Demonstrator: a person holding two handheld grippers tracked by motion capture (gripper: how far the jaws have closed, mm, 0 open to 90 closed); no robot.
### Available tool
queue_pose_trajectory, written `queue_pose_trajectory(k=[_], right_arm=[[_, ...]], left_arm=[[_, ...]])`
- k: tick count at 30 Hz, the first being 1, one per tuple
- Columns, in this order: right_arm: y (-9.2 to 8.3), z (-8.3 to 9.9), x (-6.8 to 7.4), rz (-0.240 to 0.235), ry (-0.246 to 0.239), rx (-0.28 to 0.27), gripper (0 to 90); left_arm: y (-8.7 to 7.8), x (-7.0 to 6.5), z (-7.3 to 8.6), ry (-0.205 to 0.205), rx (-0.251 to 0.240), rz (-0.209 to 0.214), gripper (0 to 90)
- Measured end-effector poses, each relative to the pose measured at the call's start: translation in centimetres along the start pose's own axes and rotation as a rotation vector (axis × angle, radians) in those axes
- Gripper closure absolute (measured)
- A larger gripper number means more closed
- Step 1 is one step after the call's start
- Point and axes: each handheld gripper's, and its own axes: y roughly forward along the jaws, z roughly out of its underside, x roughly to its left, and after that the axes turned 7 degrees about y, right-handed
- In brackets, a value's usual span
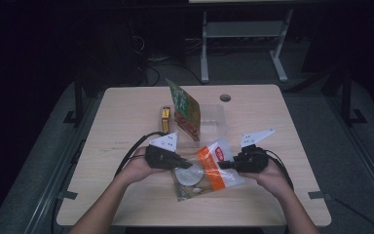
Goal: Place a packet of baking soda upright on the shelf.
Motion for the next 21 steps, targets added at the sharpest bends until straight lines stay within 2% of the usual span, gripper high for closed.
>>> queue_pose_trajectory(k=[4,7,11,13,18,20,21], right_arm=[[0.0,-0.1,0.2,0.014,-0.019,0.004,89.9],[-0.3,-0.3,0.2,-0.015,-0.005,-0.01,90.0],[-0.8,-0.7,0.7,-0.022,-0.014,-0.017,90.0],[-1.1,-1.1,0.9,-0.032,-0.026,-0.02,90.0],[-1.5,-2.0,1.9,-0.044,-0.069,-0.021,90.0],[-1.7,-2.4,2.2,-0.044,-0.088,-0.028,90.0],[-1.7,-2.5,2.3,-0.052,-0.093,-0.033,90.0]], left_arm=[[-0.1,0.1,0.1,0.0,-0.007,0.004,89.5],[-0.3,0.1,0.2,-0.006,-0.021,0.004,88.6],[-0.4,0.1,0.3,-0.008,-0.03,-0.007,82.6],[-0.4,0.2,0.3,-0.012,-0.02,-0.016,71.3],[-0.5,-0.5,0.5,-0.003,-0.01,-0.074,47.1],[-1.0,-0.9,0.6,0.006,-0.01,-0.125,38.7],[-1.4,-1.0,0.7,-0.003,-0.019,-0.148,35.7]])
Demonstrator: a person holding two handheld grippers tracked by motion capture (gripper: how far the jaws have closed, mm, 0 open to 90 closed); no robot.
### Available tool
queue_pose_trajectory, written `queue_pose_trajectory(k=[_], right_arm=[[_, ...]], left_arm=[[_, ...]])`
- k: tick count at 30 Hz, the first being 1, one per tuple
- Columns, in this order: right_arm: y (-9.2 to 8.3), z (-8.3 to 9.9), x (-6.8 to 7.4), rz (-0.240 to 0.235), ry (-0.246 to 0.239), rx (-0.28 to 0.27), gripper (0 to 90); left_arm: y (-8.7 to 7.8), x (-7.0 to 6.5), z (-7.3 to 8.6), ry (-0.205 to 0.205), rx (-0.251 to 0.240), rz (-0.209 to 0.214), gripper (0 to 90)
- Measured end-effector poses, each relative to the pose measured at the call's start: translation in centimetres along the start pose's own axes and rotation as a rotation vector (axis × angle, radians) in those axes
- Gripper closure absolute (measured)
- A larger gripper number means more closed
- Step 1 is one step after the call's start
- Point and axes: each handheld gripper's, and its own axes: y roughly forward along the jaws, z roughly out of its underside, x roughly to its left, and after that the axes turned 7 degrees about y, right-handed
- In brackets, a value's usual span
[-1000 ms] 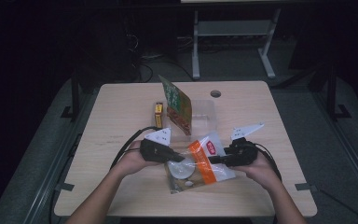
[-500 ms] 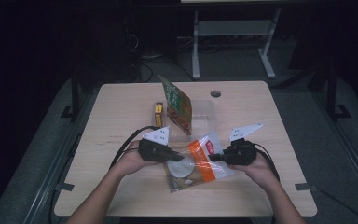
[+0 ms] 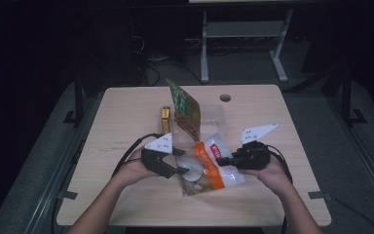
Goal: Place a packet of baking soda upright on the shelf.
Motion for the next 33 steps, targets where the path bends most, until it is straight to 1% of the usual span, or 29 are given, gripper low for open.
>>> queue_pose_trajectory(k=[1,3,5,6,9,11,14,15,17,18,19,22,25,26,30,33], right_arm=[[-0.1,-0.1,0.2,-0.001,-0.004,-0.002,90.0],[-0.4,-0.4,0.5,0.002,-0.015,-0.003,90.0],[-0.9,-0.6,0.8,0.007,-0.023,-0.011,90.0],[-1.2,-0.7,0.9,0.014,-0.026,-0.011,90.0],[-2.1,-0.8,1.2,0.039,-0.031,-0.021,90.0],[-2.8,-1.0,1.3,0.052,-0.033,-0.019,90.0],[-3.6,-1.2,1.4,0.067,-0.041,-0.026,90.0],[-3.9,-1.4,1.5,0.077,-0.041,-0.026,90.0],[-4.5,-1.7,1.6,0.095,-0.051,-0.027,90.0],[-4.7,-1.8,1.6,0.103,-0.056,-0.023,90.0],[-5.0,-2.0,1.6,0.114,-0.054,-0.024,90.0],[-5.8,-2.8,1.5,0.147,-0.065,-0.025,90.0],[-6.3,-3.5,1.3,0.174,-0.068,-0.027,90.0],[-6.6,-3.8,1.2,0.183,-0.073,-0.024,90.0],[-7.1,-4.9,0.9,0.211,-0.079,-0.015,90.0],[-7.1,-5.9,0.5,0.228,-0.086,-0.009,90.0]], left_arm=[[-0.5,0.0,0.2,-0.023,-0.012,-0.01,33.7],[-1.3,-0.1,0.7,-0.035,-0.019,-0.017,33.6],[-1.8,-0.4,1.6,-0.052,-0.014,-0.025,33.4],[-2.0,-0.6,2.1,-0.056,-0.002,-0.026,33.1],[-2.3,-1.1,3.4,-0.085,0.014,-0.024,33.0],[-2.5,-1.4,4.1,-0.097,0.027,-0.022,33.0],[-2.7,-1.9,4.8,-0.103,0.047,-0.012,33.0],[-2.7,-2.0,4.9,-0.11,0.047,-0.013,33.0],[-2.7,-2.2,5.1,-0.108,0.057,-0.007,33.0],[-2.7,-2.1,5.2,-0.099,0.059,-0.007,33.0],[-2.5,-2.2,5.2,-0.104,0.065,-0.006,33.0],[-2.2,-2.2,5.1,-0.108,0.061,-0.006,32.5],[-2.0,-2.3,5.2,-0.096,0.073,-0.003,32.5],[-2.0,-2.3,5.2,-0.1,0.074,0.0,32.5],[-1.8,-2.2,5.3,-0.107,0.086,0.008,32.0],[-1.6,-2.3,5.3,-0.101,0.095,0.014,32.0]])
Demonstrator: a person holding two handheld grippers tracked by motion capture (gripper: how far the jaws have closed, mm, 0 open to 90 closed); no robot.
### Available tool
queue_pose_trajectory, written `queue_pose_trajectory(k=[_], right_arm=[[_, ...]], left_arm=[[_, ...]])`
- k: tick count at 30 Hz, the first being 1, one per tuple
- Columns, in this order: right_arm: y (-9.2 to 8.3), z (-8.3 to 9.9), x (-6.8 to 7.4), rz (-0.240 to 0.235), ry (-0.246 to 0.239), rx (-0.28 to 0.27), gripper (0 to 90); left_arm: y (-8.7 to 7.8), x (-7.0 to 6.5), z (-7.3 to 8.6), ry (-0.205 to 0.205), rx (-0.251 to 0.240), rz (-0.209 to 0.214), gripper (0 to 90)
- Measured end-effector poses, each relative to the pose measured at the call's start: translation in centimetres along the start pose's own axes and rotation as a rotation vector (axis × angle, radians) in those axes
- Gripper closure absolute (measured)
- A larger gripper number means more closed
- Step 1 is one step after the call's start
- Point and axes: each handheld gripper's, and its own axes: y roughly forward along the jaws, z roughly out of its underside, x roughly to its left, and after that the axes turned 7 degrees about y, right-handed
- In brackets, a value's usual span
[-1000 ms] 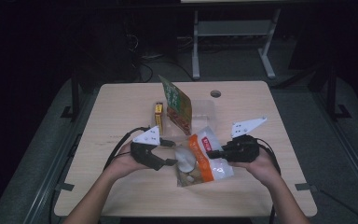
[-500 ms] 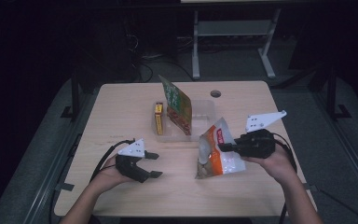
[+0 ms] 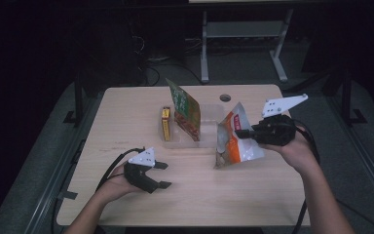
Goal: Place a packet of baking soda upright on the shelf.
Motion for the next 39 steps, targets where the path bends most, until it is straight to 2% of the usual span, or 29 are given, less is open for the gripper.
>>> queue_pose_trajectory(k=[3,6,11,14,15,22,24,31,39], right_arm=[[0.3,-1.1,-0.4,0.02,-0.009,0.007,90.0],[0.5,-2.1,-1.0,0.04,-0.01,0.007,90.0],[0.8,-4.0,-1.8,0.06,-0.024,0.017,90.0],[1.1,-5.0,-2.5,0.073,-0.03,0.031,90.0],[1.3,-5.3,-2.7,0.078,-0.026,0.039,90.0],[2.6,-7.3,-4.1,0.106,-0.031,0.088,90.0],[3.1,-7.8,-4.6,0.129,-0.043,0.117,90.0],[4.5,-8.4,-5.7,0.163,-0.047,0.165,90.0],[6.5,-7.8,-6.5,0.174,-0.034,0.23,90.0]], left_arm=[[0.2,-0.1,0.0,-0.008,-0.004,0.002,31.6],[0.0,0.0,0.0,0.011,0.013,0.004,31.5],[0.1,0.1,0.1,0.015,0.005,0.003,31.5],[0.2,-0.1,0.1,0.003,0.007,0.008,31.5],[0.4,-0.2,0.1,-0.008,-0.002,0.009,31.5],[0.5,-0.2,0.1,-0.003,0.0,0.013,31.5],[0.5,-0.2,0.1,-0.006,0.001,0.012,31.5],[0.5,-0.2,0.1,-0.002,0.012,0.018,31.5],[0.6,-0.2,0.1,-0.003,0.013,0.023,30.7]])
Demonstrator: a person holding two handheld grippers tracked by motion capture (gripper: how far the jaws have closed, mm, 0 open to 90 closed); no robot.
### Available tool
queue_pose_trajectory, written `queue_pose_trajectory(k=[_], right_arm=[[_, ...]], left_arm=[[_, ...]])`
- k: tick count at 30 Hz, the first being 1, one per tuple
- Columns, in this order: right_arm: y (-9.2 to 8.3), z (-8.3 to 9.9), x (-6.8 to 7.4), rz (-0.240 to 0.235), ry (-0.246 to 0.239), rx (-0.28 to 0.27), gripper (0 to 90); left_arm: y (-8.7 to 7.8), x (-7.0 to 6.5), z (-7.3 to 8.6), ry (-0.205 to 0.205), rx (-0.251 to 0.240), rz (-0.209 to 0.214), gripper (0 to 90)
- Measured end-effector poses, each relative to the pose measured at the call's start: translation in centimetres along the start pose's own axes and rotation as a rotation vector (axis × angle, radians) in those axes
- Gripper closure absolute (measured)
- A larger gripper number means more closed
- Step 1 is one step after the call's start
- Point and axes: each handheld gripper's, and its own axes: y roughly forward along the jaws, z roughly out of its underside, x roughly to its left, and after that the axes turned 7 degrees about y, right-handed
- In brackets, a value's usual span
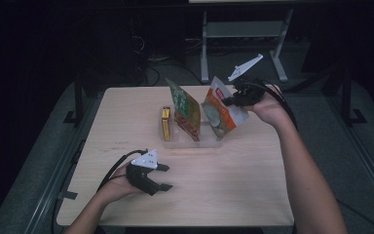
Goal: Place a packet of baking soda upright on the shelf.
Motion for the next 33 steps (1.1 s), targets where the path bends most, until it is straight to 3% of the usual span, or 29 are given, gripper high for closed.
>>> queue_pose_trajectory(k=[10,23,26,30,33], right_arm=[[2.4,0.3,-0.8,0.007,0.033,0.035,90.0],[3.2,1.0,-1.3,-0.012,0.086,-0.011,86.2],[3.0,1.0,-1.3,-0.01,0.1,-0.022,75.2],[2.6,1.2,-0.9,0.002,0.126,-0.04,45.5],[2.1,1.5,-1.0,0.015,0.153,-0.062,36.1]], left_arm=[[0.2,0.0,0.1,0.013,0.012,0.007,30.1],[0.3,-0.1,0.2,0.01,0.007,0.007,28.9],[0.3,0.0,0.3,0.01,0.008,0.01,28.9],[0.3,-0.2,0.2,0.012,0.007,0.011,28.4],[0.3,-0.2,0.1,0.014,0.001,0.009,27.9]])
